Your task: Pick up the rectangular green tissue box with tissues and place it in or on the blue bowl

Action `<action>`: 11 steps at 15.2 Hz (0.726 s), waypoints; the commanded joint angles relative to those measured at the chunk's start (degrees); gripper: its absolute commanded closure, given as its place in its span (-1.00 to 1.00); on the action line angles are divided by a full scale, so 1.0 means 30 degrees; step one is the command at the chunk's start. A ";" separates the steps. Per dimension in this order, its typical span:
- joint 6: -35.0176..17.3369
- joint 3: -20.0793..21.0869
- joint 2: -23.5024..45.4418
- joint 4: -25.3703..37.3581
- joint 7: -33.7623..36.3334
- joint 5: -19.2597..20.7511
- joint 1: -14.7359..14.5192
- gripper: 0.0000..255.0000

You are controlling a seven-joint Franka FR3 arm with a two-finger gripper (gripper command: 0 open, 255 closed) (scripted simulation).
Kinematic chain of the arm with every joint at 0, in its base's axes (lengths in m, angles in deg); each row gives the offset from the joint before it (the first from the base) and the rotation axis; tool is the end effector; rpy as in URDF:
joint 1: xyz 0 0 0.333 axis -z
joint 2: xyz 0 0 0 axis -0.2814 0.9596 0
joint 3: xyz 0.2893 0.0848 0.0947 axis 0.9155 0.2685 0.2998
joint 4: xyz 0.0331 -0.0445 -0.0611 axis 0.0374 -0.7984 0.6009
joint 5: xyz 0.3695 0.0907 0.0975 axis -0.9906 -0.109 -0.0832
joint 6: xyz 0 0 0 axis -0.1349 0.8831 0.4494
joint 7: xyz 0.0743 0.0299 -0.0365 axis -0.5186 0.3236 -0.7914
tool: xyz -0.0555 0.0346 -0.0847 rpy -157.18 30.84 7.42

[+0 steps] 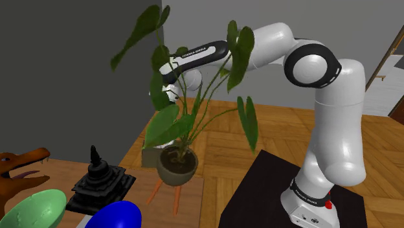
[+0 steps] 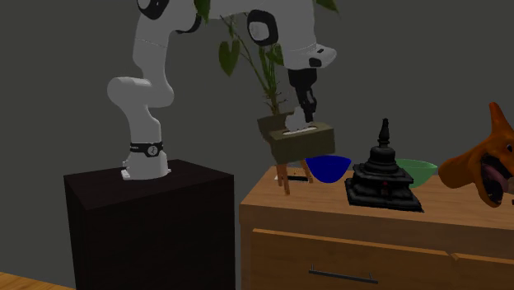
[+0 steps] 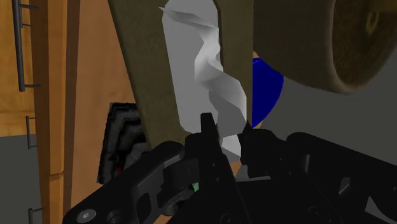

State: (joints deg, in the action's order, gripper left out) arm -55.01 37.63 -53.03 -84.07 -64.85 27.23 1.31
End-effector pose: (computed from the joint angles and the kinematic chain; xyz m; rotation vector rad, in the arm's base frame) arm 0.6099 0.1897 0.3783 -2.3440 -1.0376 -0.0775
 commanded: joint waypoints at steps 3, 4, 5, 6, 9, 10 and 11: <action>-0.0110 0.0288 -0.0213 0.0284 0.0925 0.0022 -0.0536 1.00; -0.0278 0.0434 -0.0182 0.0390 0.1307 0.0018 -0.0806 1.00; -0.0441 0.0578 -0.0135 0.0519 0.1693 0.0022 -0.1077 1.00; -0.0597 0.0721 -0.0071 0.0672 0.2083 0.0033 -0.1347 1.00; -0.1026 0.1124 0.0224 0.1274 0.3279 0.0114 -0.2165 1.00; -0.1155 0.1254 0.0356 0.1524 0.3686 0.0160 -0.2436 1.00; -0.1275 0.1378 0.0506 0.1799 0.4097 0.0213 -0.2710 1.00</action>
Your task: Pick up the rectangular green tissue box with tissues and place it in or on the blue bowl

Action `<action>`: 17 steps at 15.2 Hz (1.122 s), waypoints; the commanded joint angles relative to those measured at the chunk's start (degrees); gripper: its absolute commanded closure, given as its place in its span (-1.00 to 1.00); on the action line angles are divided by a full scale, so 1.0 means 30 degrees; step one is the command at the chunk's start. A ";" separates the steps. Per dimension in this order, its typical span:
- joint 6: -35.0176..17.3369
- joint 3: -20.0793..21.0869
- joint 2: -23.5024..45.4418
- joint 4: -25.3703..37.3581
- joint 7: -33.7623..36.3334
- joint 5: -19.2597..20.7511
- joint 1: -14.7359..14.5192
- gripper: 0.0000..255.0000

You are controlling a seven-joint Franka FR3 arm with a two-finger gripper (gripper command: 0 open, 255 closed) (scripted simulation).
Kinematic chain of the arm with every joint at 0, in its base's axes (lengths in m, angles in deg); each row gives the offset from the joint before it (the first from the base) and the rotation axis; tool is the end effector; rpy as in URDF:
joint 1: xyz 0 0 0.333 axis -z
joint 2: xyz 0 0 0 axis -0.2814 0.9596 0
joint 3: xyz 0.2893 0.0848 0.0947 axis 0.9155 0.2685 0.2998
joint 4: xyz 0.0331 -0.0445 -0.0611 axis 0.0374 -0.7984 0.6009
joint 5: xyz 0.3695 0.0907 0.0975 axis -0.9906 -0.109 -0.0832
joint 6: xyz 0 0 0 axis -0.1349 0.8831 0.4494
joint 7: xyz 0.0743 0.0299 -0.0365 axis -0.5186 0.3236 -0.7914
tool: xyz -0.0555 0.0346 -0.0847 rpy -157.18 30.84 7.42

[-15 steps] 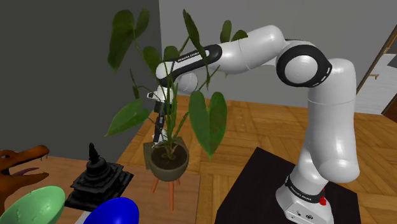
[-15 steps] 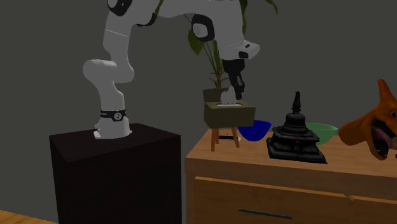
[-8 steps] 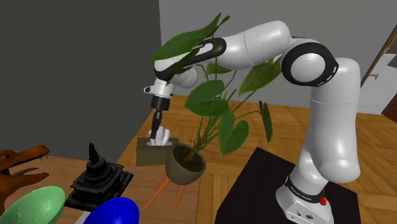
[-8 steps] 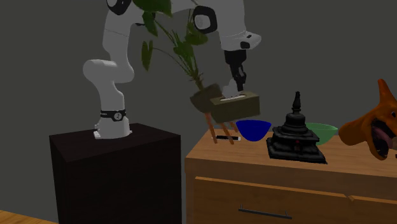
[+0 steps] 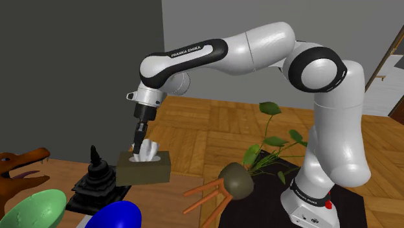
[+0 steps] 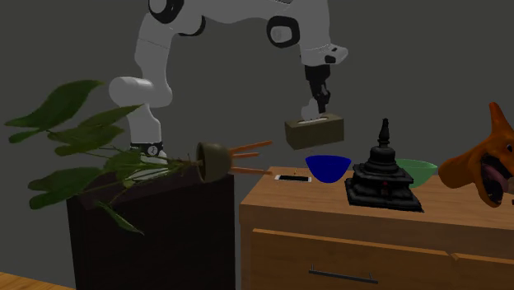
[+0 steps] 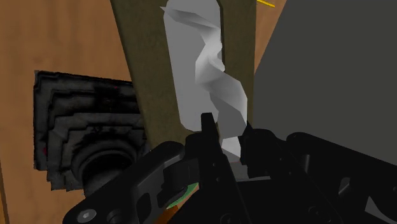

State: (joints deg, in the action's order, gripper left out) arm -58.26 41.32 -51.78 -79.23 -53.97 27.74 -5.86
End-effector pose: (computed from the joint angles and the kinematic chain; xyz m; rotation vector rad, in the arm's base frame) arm 0.5893 0.3036 0.4073 -2.3424 -1.0396 -0.0829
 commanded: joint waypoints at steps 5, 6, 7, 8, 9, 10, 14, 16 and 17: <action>-0.0646 0.0686 0.1103 0.1963 0.2591 0.0452 -0.1715 1.00; -0.0702 0.0778 0.1362 0.2404 0.3028 0.0563 -0.1998 1.00; -0.0744 0.0863 0.1640 0.2878 0.3470 0.0685 -0.2283 1.00; -0.0771 0.0942 0.1939 0.3385 0.3916 0.0815 -0.2571 1.00; -0.0781 0.1012 0.2259 0.3928 0.4367 0.0954 -0.2862 1.00; -0.0773 0.1074 0.2602 0.4510 0.4821 0.1101 -0.3157 1.00; -0.0510 0.1249 0.4275 0.7355 0.6727 0.1785 -0.4389 1.00; -0.0898 0.1269 0.4356 0.6996 0.6492 0.1690 -0.4393 1.00; -0.1082 0.1282 0.4411 0.6840 0.6379 0.1646 -0.4391 1.00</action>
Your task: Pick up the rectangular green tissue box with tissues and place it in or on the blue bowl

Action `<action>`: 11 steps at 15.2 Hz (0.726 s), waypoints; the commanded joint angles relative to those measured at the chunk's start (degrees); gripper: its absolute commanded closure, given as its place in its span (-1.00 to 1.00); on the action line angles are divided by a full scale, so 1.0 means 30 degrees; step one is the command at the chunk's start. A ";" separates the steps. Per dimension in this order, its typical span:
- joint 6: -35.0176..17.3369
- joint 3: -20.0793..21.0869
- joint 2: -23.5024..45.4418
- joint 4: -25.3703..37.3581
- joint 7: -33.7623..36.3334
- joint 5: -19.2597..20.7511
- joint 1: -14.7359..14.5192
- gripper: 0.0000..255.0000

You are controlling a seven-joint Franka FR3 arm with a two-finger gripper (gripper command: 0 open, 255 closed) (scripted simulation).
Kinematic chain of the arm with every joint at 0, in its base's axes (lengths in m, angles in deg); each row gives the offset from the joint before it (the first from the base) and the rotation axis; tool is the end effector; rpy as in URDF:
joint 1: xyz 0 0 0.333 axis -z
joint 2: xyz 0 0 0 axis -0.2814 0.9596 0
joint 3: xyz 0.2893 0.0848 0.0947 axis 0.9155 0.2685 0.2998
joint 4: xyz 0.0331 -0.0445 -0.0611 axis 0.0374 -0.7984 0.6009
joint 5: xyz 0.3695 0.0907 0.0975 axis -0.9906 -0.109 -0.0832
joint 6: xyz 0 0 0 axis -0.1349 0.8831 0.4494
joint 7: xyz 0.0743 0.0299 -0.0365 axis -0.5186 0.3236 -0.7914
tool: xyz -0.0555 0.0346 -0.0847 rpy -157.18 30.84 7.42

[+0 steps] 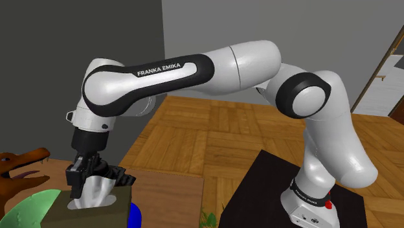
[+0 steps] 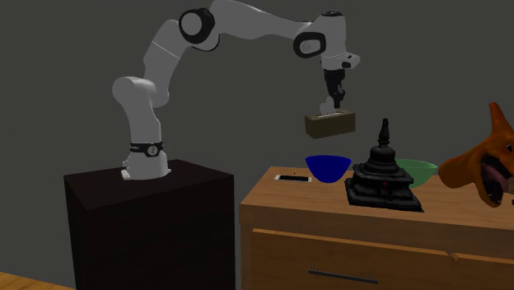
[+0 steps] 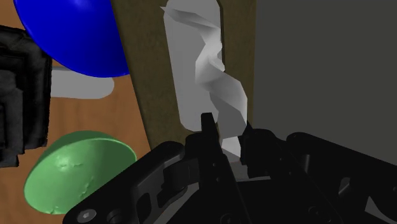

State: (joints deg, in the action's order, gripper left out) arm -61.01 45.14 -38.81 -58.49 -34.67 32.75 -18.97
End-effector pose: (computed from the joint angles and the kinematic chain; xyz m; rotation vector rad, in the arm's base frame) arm 0.5508 0.4972 0.4278 -2.3425 -1.0390 -0.0825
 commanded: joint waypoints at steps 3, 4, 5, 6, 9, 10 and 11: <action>-0.0718 0.0053 0.0263 -0.0527 -0.0399 -0.0161 -0.0017 1.00; -0.0899 0.0069 0.0329 -0.0666 -0.0512 -0.0207 -0.0015 1.00; -0.1077 0.0085 0.0399 -0.0800 -0.0625 -0.0253 -0.0013 1.00; -0.1254 0.0101 0.0472 -0.0927 -0.0737 -0.0300 -0.0011 1.00; -0.1773 0.0154 0.0716 -0.1275 -0.1072 -0.0439 -0.0003 1.00; -0.1942 0.0172 0.0804 -0.1380 -0.1182 -0.0486 -0.0001 1.00; -0.2109 0.0190 0.0896 -0.1479 -0.1293 -0.0532 0.0003 1.00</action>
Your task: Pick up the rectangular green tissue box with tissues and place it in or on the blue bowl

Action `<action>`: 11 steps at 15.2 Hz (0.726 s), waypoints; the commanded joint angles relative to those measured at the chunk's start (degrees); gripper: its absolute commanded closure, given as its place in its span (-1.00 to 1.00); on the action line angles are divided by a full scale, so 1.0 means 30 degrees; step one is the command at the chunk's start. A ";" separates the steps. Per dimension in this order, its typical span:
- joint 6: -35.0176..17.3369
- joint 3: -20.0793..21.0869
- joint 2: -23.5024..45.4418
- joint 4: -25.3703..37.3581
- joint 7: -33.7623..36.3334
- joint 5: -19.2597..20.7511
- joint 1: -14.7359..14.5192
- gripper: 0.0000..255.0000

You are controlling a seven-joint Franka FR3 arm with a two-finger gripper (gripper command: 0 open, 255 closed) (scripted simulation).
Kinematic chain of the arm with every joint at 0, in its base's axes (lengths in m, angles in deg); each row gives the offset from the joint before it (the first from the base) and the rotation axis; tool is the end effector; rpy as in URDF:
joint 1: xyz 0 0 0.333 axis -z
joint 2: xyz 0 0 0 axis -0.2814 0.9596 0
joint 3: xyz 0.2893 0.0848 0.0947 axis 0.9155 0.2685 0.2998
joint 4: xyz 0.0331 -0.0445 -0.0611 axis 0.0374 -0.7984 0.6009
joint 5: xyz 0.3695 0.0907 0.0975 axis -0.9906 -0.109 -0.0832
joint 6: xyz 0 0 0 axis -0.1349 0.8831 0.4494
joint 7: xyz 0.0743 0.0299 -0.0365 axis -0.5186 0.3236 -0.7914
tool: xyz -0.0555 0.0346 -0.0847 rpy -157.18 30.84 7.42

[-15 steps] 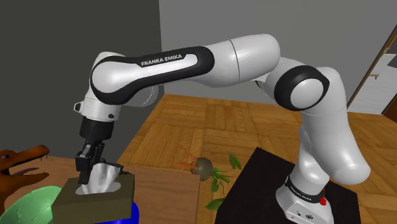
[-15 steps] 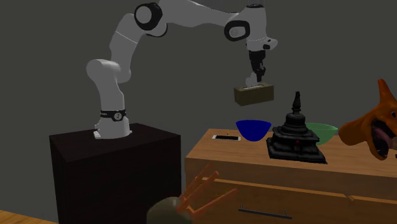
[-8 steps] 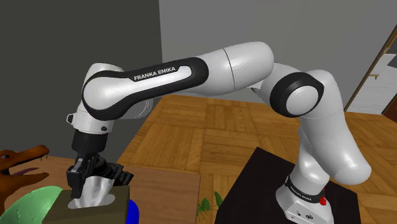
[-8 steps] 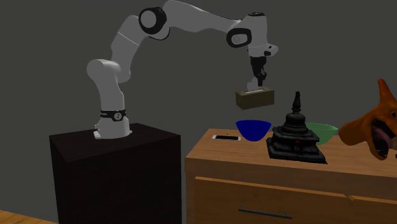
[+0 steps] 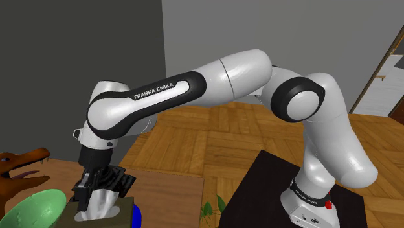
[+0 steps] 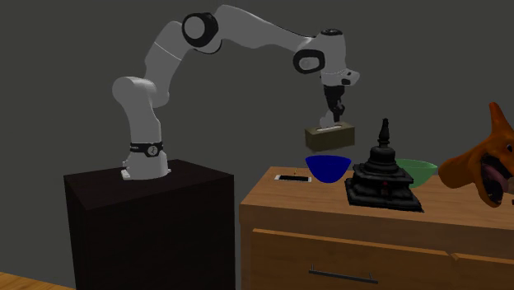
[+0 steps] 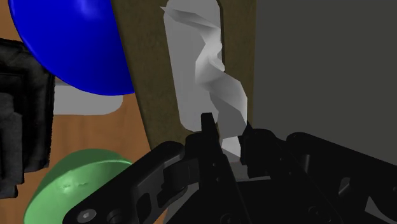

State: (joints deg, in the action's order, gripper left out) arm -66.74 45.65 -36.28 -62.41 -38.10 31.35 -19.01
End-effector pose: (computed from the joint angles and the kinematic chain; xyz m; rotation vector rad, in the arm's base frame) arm 0.5511 0.4988 0.3707 -2.3432 -1.0379 -0.0824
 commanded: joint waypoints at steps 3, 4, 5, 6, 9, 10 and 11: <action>-0.0692 0.0080 0.0348 -0.0439 -0.0477 -0.0204 0.0028 1.00; -0.0852 0.0100 0.0453 -0.0517 -0.0586 -0.0250 0.0031 1.00; -0.1011 0.0120 0.0562 -0.0590 -0.0694 -0.0296 0.0035 1.00; -0.1167 0.0141 0.0673 -0.0658 -0.0802 -0.0343 0.0040 1.00; -0.1604 0.0202 0.1009 -0.0823 -0.1108 -0.0473 0.0053 1.00; -0.1605 0.0201 0.1007 -0.0826 -0.1109 -0.0474 0.0052 1.00; -0.1604 0.0200 0.1008 -0.0824 -0.1109 -0.0475 0.0051 1.00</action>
State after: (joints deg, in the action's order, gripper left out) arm -71.61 46.32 -33.68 -64.70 -41.33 29.85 -18.92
